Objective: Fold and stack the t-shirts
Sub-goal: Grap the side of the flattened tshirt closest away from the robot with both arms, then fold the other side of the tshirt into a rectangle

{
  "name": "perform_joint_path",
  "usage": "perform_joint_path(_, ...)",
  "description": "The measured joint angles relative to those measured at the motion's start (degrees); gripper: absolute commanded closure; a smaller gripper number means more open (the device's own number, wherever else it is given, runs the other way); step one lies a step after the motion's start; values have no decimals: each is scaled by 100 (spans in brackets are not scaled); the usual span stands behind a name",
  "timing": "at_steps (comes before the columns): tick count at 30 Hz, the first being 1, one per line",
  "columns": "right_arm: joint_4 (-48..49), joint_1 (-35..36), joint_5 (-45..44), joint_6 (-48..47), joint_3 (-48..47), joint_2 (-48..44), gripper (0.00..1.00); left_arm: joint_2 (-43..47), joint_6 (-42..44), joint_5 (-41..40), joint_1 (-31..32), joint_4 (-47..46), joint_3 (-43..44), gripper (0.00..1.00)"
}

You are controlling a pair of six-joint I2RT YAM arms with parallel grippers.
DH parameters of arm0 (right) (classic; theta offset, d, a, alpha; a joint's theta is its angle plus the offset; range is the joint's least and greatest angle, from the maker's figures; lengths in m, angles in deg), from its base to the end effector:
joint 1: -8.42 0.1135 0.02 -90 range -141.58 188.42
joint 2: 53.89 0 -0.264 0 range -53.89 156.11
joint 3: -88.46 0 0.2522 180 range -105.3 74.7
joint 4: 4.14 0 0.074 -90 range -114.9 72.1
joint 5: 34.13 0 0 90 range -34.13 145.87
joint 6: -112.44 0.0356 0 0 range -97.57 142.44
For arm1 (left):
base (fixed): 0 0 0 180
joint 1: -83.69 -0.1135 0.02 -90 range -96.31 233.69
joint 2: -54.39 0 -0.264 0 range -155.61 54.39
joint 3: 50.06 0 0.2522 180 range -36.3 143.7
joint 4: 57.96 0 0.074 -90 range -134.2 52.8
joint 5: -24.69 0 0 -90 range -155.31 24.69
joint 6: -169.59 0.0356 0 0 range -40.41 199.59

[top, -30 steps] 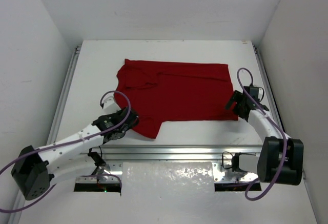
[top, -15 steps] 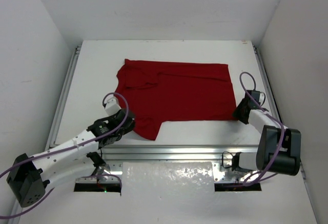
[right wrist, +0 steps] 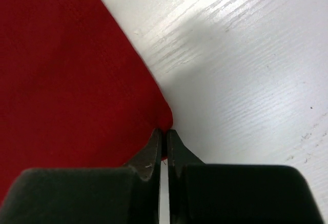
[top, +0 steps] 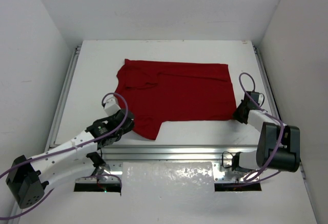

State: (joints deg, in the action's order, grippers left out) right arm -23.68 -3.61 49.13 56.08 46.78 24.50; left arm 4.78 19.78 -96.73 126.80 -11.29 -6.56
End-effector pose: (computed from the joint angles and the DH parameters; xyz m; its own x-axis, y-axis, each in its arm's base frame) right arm 0.2239 -0.0520 0.1304 -0.5270 0.6748 -0.5166 0.6759 0.7013 0.2265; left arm 0.1316 -0.0977 0.2046 -0.5975 -0.4511 -0.6630 -0.3250 0.8920 -0.3141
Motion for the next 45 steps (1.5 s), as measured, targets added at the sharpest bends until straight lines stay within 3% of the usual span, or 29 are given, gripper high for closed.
perform_joint_path(11,-522,2,-22,127,-116,-695,100,-544,7,-474,-61,284,704,100)
perform_joint_path(19,-629,7,79,59,-861,-4,100,-1663,13,-977,-308,428,2105,100)
perform_joint_path(27,-581,101,81,42,-1169,286,100,-2553,243,-1386,-667,466,2903,100)
perform_joint_path(45,-197,271,101,-68,-2717,1674,100,-4542,990,-1360,-1585,153,4658,100)
